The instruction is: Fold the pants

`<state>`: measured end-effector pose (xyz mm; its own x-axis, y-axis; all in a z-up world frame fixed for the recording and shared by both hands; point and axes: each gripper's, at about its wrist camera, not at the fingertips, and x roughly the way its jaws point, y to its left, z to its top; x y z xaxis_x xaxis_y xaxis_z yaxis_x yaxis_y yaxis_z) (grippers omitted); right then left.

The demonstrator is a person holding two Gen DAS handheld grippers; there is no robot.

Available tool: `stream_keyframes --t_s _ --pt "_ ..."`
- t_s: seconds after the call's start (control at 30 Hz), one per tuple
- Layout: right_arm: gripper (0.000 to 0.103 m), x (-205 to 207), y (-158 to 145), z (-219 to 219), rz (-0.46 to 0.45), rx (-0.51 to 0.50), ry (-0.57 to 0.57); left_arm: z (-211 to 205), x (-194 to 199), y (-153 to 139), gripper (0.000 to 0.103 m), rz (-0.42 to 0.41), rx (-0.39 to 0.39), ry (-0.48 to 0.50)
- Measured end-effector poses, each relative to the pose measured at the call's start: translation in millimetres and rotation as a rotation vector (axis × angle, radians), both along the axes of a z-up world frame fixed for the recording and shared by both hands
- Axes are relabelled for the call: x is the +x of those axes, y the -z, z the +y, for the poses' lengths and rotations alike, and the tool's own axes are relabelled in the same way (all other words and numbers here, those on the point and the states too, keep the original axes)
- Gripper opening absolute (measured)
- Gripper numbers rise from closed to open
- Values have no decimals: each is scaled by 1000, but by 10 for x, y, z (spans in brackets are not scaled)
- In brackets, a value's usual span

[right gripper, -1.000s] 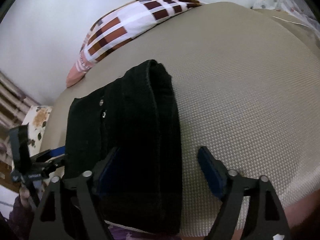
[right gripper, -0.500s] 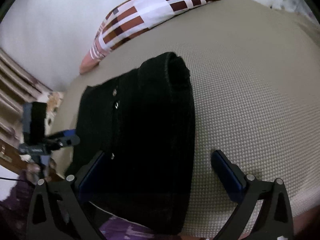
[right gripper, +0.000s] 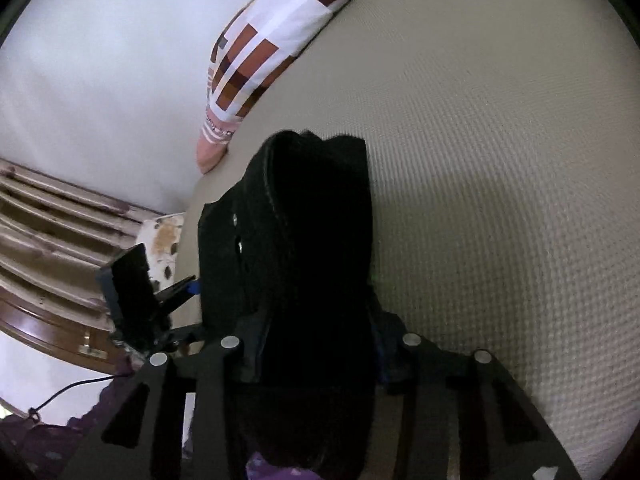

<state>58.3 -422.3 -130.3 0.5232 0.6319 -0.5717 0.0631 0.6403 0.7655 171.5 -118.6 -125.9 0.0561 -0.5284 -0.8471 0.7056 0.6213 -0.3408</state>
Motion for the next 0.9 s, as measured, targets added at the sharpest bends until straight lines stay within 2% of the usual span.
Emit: stream_keyframes --t_s 0.07,0.17,0.27,0.33,0.4,0.43,0.53,0.63,0.67,0.8,0.9 --pt "40 -5 37 5 8 57 -33 10 -18 1 103 -13 1 6" --pt "38 40 94 -94 46 147 -54 -19 -37 7 103 -26 17 48" --pt "38 115 133 -132 115 203 -104 40 24 3 103 20 -3 62" --pt "38 169 167 -146 159 240 -143 101 115 0 103 92 -49 58" --pt "39 193 175 -134 170 254 -180 192 229 10 103 197 -126 34" --pt "40 200 179 -127 165 267 -196 240 285 28 103 246 -166 11" --pt "51 227 156 -76 104 335 -233 437 460 143 103 413 -315 -64" --pt "53 250 125 -7 70 329 -252 573 571 202 103 506 -418 -91" --pt "53 254 122 -5 70 329 -254 584 584 205 103 514 -424 -86" --pt "48 258 148 -52 95 337 -259 551 535 192 103 473 -349 -16" --pt "46 257 160 -75 110 339 -260 556 548 196 103 499 -356 -10"
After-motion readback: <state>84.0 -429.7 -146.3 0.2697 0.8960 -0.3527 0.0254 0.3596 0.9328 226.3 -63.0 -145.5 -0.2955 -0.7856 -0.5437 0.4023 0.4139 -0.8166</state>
